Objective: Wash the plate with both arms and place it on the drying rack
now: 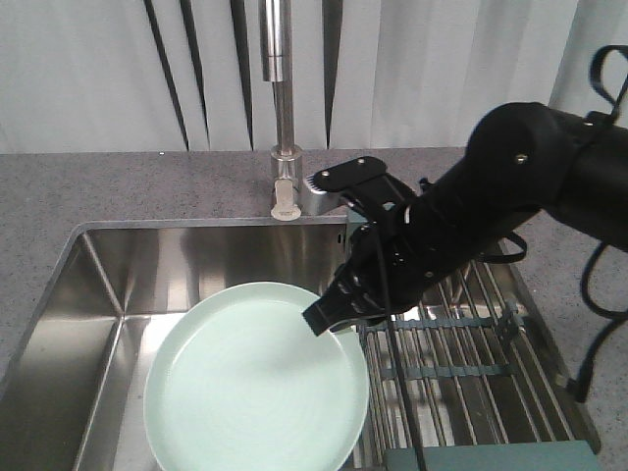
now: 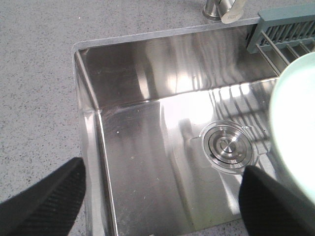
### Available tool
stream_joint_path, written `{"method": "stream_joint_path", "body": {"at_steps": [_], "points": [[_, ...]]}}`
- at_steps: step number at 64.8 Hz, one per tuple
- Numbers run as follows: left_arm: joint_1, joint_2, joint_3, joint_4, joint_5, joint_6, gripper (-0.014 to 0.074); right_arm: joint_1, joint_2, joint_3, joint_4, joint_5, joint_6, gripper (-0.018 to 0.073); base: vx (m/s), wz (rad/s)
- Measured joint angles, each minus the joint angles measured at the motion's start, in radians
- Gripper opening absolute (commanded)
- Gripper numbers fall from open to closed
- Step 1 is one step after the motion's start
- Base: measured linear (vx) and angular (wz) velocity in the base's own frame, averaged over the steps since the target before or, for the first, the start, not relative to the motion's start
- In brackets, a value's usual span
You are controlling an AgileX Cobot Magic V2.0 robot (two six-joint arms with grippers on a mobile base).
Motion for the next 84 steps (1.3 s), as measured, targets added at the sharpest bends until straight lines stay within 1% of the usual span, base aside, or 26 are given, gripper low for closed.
{"method": "stream_joint_path", "body": {"at_steps": [8,14,24,33,47,54,70,84], "points": [[0.0,0.0,0.0,0.0,0.0,0.0,0.0589,0.022,0.074,-0.092,-0.029,0.022,0.042,-0.0001,0.0,0.0],[0.0,0.0,0.0,0.0,0.0,0.0,0.0589,0.022,0.129,-0.162,-0.042,0.04,0.064,-0.0001,0.0,0.0],[0.0,0.0,0.0,0.0,0.0,0.0,0.0589,0.02,0.21,-0.282,-0.099,0.058,0.109,-0.0001,0.0,0.0],[0.0,0.0,0.0,0.0,0.0,0.0,0.0589,-0.01,0.281,-0.394,-0.104,0.079,0.124,-0.0001,0.0,0.0],[0.0,0.0,0.0,0.0,0.0,0.0,0.0589,-0.079,0.365,-0.519,-0.113,0.089,0.141,-0.0001,0.0,0.0],[0.0,0.0,0.0,0.0,0.0,0.0,0.0589,-0.117,0.383,-0.548,-0.113,0.091,0.155,-0.0001,0.0,0.0],[0.0,0.0,0.0,0.0,0.0,0.0,0.0589,-0.198,0.383,-0.554,-0.11,0.103,0.186,-0.0001,0.0,0.0],[0.0,0.0,0.0,0.0,0.0,0.0,0.0589,-0.224,0.36,-0.554,-0.111,0.126,0.195,-0.0001,0.0,0.0]]}}
